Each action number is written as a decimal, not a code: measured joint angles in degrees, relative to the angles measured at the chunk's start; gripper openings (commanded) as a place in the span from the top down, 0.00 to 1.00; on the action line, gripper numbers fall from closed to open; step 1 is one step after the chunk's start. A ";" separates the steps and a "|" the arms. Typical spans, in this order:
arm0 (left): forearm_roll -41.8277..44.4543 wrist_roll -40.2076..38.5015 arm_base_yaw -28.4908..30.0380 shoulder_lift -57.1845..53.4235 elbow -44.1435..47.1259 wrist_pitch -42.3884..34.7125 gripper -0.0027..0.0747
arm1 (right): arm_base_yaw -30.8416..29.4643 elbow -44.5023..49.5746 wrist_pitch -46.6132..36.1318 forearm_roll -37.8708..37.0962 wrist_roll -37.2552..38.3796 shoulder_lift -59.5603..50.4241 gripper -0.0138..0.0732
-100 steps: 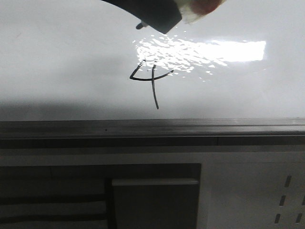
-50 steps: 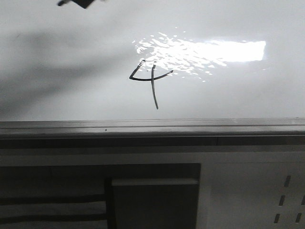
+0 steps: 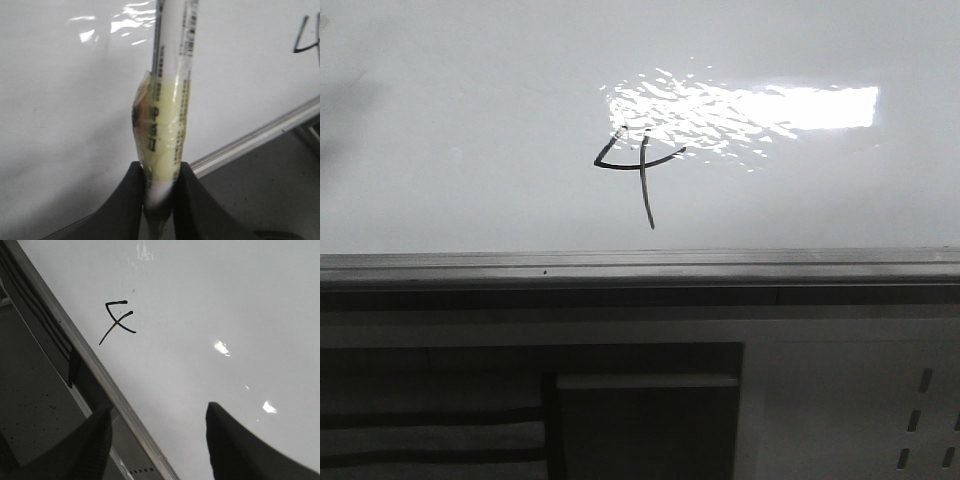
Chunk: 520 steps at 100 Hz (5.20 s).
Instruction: Write number 4 on whiteboard
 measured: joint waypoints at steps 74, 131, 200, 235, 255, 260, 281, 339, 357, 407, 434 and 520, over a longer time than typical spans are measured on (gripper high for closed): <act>-12.61 -0.57 5.17 9.78 5.37 -17.69 0.95 | 0.00 0.09 0.00 0.00 0.13 0.00 0.41; -10.08 -0.57 5.17 10.03 4.42 -17.10 0.48 | 0.00 0.09 0.00 0.00 0.51 0.00 0.41; 2.67 -0.69 5.52 -23.44 2.29 1.68 0.77 | 0.00 17.12 -12.10 -14.37 39.83 -14.11 0.89; -5.17 -0.72 5.52 -34.20 20.32 -14.56 0.99 | 0.00 31.43 -29.41 -15.15 40.19 -19.37 0.92; -5.67 -0.72 5.52 -34.20 25.79 -14.93 0.99 | 0.00 33.54 -29.62 -15.15 40.19 -19.37 0.92; -5.76 -0.72 5.52 -34.20 27.04 -15.06 0.99 | 0.00 33.78 -29.62 -15.15 40.19 -19.37 0.92; -1.85 -0.72 6.40 -41.00 32.82 -21.81 0.99 | 0.00 33.76 -29.62 -15.15 40.31 -19.37 0.92; 15.93 -19.11 6.82 -55.82 43.21 -31.61 0.99 | 0.00 33.76 -29.22 -15.15 40.31 -19.37 0.92; 20.46 -21.03 6.82 -55.82 45.11 -36.89 0.99 | 0.00 33.76 -29.19 -15.15 40.41 -19.37 0.92; 23.40 -23.18 6.82 -55.82 45.11 -36.89 0.99 | 0.00 33.76 -28.96 -15.15 40.41 -19.37 0.92; 23.40 -23.18 6.82 -55.82 45.11 -36.89 0.99 | 0.00 33.76 -28.96 -15.15 40.41 -19.37 0.92; 23.40 -23.18 6.82 -55.82 45.11 -36.89 0.99 | -18.69 66.00 -54.86 -10.34 40.41 -49.23 0.92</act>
